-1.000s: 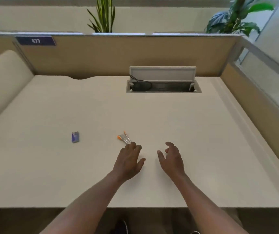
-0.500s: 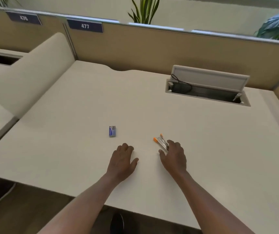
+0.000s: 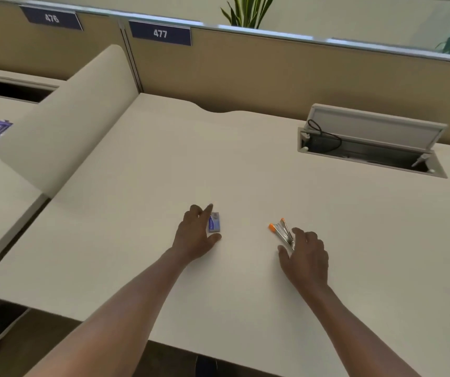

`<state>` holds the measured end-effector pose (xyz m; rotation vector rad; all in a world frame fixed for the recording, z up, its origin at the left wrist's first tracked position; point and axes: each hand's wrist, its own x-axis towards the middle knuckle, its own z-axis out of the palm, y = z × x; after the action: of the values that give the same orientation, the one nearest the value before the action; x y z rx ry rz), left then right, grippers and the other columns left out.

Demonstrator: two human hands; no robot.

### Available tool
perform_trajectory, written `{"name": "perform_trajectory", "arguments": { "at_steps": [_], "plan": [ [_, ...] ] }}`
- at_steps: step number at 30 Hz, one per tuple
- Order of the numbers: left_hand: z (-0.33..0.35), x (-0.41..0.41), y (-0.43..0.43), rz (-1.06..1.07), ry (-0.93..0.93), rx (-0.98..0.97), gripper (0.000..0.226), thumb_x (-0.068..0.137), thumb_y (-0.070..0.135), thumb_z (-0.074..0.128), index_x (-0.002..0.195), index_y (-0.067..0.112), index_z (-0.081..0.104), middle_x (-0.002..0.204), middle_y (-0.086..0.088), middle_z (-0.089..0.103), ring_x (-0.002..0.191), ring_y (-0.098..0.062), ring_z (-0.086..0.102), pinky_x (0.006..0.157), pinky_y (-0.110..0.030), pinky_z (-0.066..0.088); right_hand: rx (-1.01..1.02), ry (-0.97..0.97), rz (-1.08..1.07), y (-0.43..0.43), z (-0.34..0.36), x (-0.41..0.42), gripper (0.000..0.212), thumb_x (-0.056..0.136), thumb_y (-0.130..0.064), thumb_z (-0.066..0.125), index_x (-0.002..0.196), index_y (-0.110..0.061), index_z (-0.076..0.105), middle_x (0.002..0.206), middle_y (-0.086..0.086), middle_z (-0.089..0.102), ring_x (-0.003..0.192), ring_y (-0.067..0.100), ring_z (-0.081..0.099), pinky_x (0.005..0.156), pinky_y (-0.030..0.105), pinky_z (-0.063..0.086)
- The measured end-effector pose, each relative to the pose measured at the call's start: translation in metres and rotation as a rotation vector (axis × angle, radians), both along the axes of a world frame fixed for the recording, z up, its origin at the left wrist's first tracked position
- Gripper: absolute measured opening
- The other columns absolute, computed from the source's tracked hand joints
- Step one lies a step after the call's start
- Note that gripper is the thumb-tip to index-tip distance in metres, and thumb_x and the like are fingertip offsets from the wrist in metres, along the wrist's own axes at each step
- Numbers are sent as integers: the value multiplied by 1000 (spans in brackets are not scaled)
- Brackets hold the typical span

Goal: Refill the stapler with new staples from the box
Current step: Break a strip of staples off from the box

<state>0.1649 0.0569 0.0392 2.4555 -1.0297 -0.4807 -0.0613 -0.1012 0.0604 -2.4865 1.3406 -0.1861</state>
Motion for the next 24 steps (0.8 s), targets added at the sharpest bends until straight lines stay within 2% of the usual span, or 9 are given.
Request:
{"name": "perform_trajectory", "arguments": {
  "at_steps": [3,6,10,11,13,14,19,22,24],
  "plan": [
    [0,11,-3,-24,13,-64,62,84,35,77,141,22,55,123,-6,47,117,-27,49,90,-36,48,-38,-95,88,12,11,10,55,89,-27,74,138,-10,58,126,13,60,114,36,57,90,43,46],
    [5,16,-2,-56,82,-109,55,82,31,80,133,25,60,115,-3,49,105,-21,50,84,-33,46,106,-300,163,24,20,28,46,90,-22,75,132,-10,62,124,11,63,115,31,62,90,40,52],
    [20,7,2,-163,235,-155,55,84,24,78,134,36,58,103,4,61,78,-12,55,80,-33,51,441,-391,88,30,33,55,41,93,-36,71,131,-29,58,119,-11,65,89,1,69,70,7,48],
    [24,2,4,-189,261,-171,55,85,22,77,134,38,57,99,6,63,75,-10,55,78,-29,50,540,-415,81,31,35,61,41,92,-38,72,130,-31,57,117,-13,66,85,2,72,70,9,51],
    [32,-7,8,-225,296,-206,56,86,18,75,134,39,57,92,11,63,70,-5,54,70,-18,46,775,-508,50,34,36,69,41,91,-38,74,128,-30,58,109,-6,73,80,14,77,74,30,62],
    [34,-10,10,-230,315,-222,56,86,15,74,135,38,57,91,13,63,70,-4,53,68,-15,43,845,-541,42,36,36,73,39,91,-37,75,125,-28,60,102,-2,75,77,17,78,70,34,63],
    [48,-18,19,-227,395,-277,60,91,4,65,139,39,56,100,8,61,76,2,58,70,-9,44,865,-579,35,42,35,78,20,92,-27,74,107,-25,61,83,4,75,69,23,78,57,30,58],
    [53,-23,22,-127,514,-326,69,91,13,67,144,51,44,96,10,62,75,-6,59,69,-18,49,900,-645,-8,43,37,76,16,92,-21,74,101,-18,61,85,8,74,72,26,79,61,32,60],
    [54,-27,23,36,677,-420,60,91,18,70,140,45,48,93,8,67,80,-16,66,73,-27,53,939,-722,-51,44,39,75,15,92,-19,75,98,-14,62,86,9,75,73,27,79,62,31,60]
  ]
}}
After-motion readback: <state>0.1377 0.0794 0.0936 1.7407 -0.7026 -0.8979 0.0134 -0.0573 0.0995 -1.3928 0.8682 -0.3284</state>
